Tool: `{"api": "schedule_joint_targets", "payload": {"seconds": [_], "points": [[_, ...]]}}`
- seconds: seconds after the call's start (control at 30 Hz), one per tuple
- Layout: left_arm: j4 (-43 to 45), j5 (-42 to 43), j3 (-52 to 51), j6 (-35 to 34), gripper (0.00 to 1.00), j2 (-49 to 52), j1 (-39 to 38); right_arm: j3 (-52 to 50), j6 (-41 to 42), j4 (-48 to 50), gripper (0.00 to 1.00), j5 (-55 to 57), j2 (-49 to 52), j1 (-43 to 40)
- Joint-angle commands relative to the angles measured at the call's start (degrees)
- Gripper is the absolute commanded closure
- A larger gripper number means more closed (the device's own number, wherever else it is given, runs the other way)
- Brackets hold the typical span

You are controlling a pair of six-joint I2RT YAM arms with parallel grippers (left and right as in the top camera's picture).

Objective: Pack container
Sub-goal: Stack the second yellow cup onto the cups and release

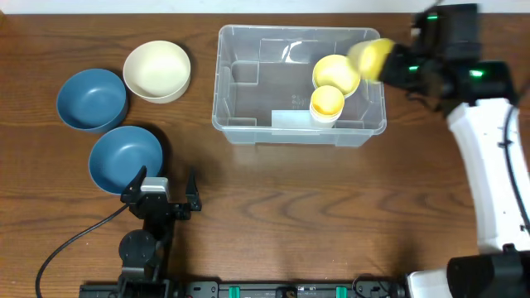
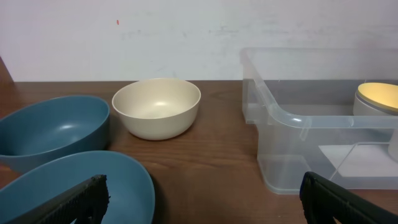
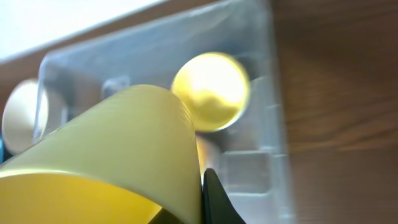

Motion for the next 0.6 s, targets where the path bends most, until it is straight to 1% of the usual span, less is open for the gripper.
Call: {"api": "schedule_joint_targets", "payload": {"seconds": [0.0,0.27,0.57], "points": [[-2.12,-0.66,-1.09,0.79,0.02,-0.35,0.28,-0.48,-0.94,-0.52,0.99,0.63,1.55,3.78],[-2.10,-0.66,-1.09,0.79,0.02,-0.35,0.28,-0.74,-0.22,-4.61,0.99,3.63,6.56,9.35],[-2.10,-0.66,-1.09,0.79,0.02,-0.35,0.28,-0.81,1.25,-8.26,0.99,7.52,7.50,9.73]]}}
